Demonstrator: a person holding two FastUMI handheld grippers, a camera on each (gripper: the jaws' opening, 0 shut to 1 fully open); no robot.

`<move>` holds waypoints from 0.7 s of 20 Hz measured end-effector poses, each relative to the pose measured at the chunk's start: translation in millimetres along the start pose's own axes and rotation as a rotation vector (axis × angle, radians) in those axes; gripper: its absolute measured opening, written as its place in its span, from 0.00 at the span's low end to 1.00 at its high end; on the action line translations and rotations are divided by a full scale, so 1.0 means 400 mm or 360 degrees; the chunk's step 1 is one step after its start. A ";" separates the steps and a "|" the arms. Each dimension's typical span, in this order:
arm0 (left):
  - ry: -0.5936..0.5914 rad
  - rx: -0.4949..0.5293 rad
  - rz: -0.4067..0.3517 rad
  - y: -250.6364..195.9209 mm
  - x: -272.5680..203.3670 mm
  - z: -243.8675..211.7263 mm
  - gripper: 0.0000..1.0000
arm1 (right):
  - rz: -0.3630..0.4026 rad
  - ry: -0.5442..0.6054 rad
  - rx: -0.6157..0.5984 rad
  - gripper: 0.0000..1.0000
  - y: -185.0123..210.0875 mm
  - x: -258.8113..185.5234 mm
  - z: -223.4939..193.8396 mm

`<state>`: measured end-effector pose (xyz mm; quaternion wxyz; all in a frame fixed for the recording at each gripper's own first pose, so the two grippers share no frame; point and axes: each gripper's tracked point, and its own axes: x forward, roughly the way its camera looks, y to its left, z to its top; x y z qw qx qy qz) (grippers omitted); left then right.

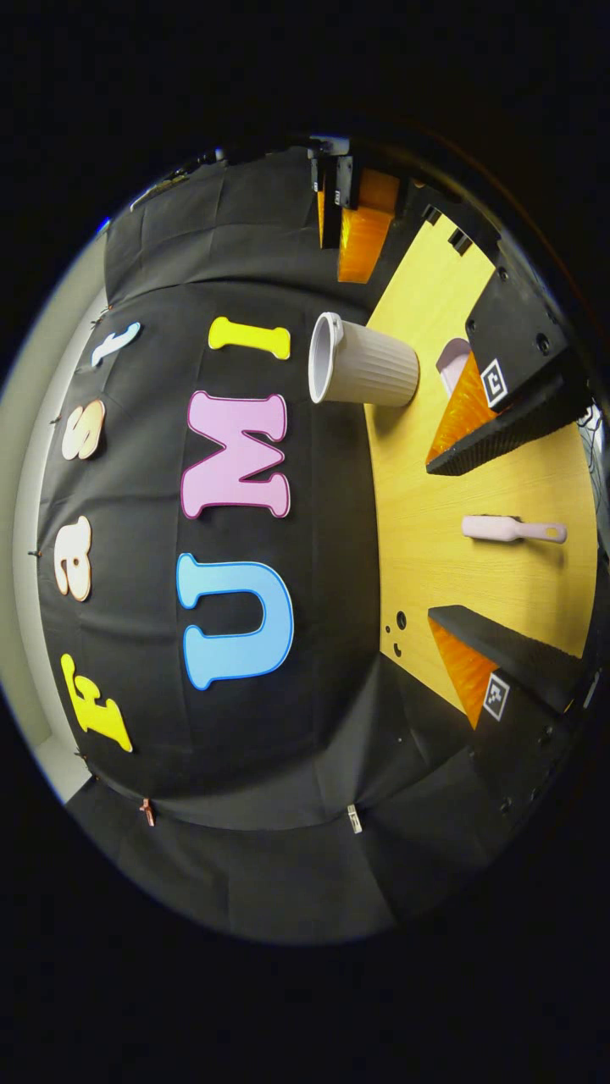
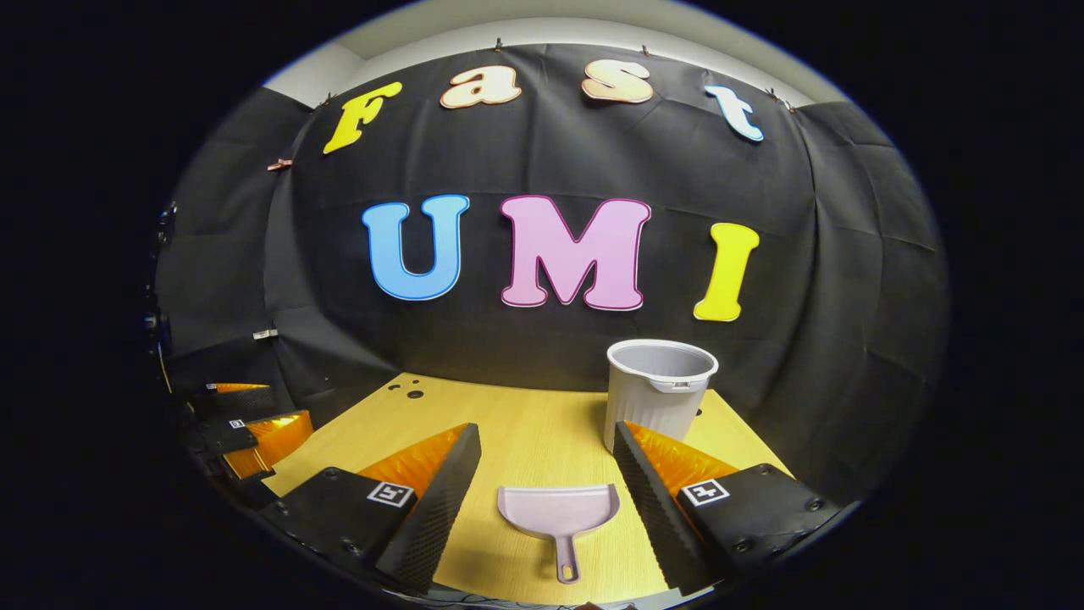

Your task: Pick up the small broom and dustpan from the desktop, sweep the trash into the dustpan with the broom, and then empty the trash into the garbage bin.

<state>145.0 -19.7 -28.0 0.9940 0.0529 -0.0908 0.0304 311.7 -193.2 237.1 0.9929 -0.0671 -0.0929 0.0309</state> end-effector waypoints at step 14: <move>0.0000 0.0031 0.0224 0.004 -0.113 0.001 0.98 | 0.0201 0.0157 -0.0011 0.98 0.001 0.042 -0.012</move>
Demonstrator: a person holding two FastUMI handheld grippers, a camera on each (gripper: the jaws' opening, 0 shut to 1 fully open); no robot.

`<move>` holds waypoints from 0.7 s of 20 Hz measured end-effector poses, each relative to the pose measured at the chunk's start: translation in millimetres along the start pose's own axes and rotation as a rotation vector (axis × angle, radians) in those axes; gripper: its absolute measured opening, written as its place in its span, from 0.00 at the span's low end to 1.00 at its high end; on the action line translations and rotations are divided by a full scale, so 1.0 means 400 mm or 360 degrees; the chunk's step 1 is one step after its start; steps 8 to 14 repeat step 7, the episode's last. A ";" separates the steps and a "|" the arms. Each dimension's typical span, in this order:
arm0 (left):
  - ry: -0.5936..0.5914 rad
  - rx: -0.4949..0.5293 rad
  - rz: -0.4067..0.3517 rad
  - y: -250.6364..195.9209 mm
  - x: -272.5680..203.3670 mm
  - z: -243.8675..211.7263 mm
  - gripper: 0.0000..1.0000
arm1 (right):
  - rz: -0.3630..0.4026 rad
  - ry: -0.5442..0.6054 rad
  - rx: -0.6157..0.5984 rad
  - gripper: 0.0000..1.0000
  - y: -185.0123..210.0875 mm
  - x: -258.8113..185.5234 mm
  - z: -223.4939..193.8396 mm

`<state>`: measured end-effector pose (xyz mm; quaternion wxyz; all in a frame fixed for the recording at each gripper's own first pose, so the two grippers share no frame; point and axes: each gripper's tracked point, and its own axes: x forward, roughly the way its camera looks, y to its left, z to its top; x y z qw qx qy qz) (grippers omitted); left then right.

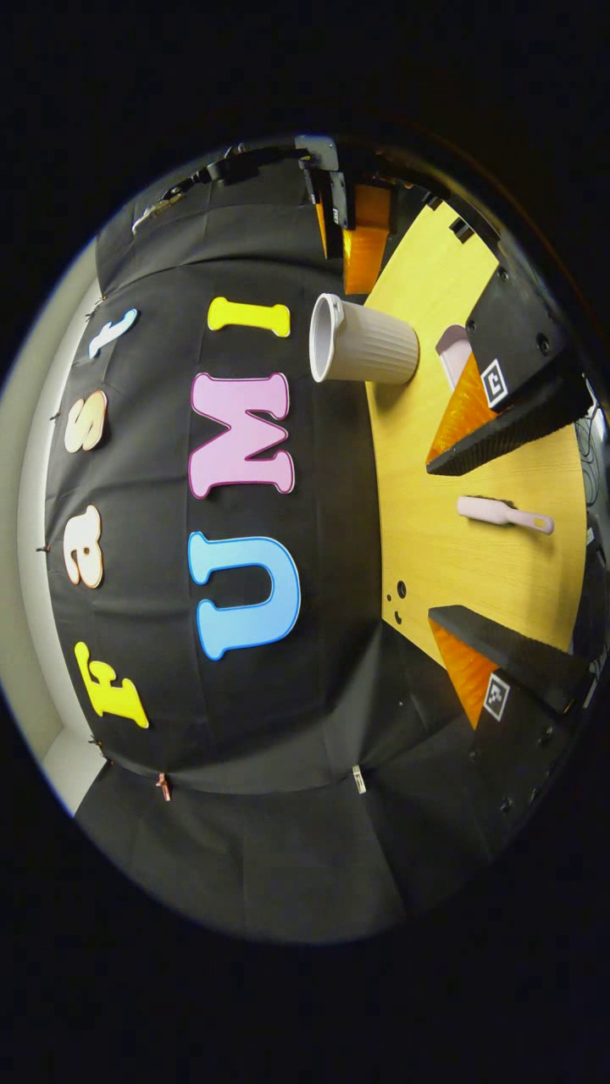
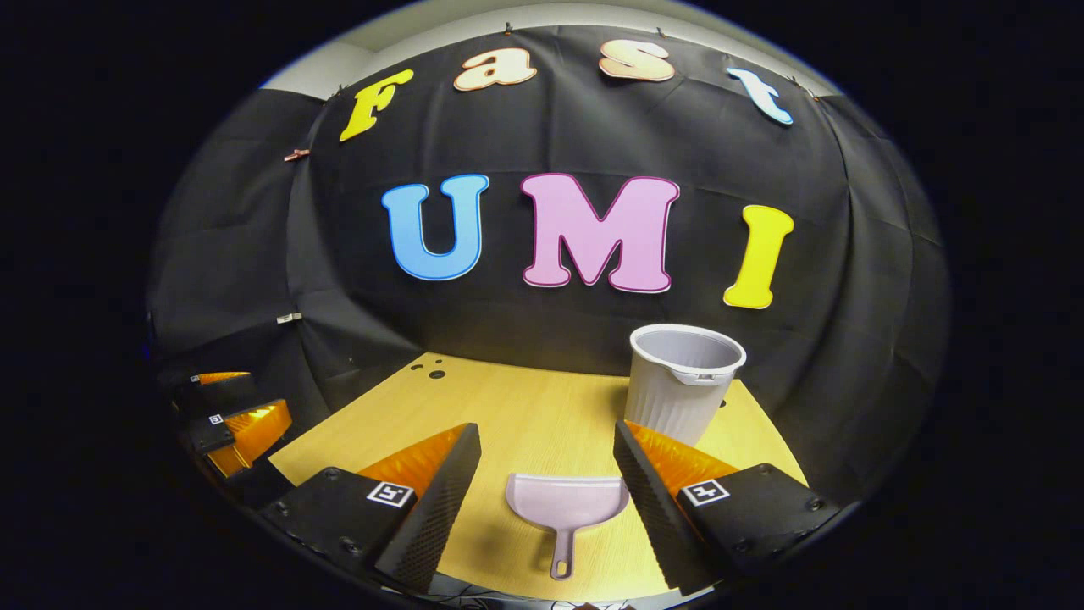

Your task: Pick up the small broom and dustpan from the desktop, sweep the trash into the dustpan with the broom, and then empty the trash into the garbage bin.

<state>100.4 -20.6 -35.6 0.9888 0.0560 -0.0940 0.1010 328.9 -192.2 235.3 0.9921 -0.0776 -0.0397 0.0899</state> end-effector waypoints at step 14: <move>0.0033 -0.0023 0.0134 0.038 -0.064 -0.018 0.98 | 0.0136 -0.0036 -0.0001 0.98 0.077 0.056 0.032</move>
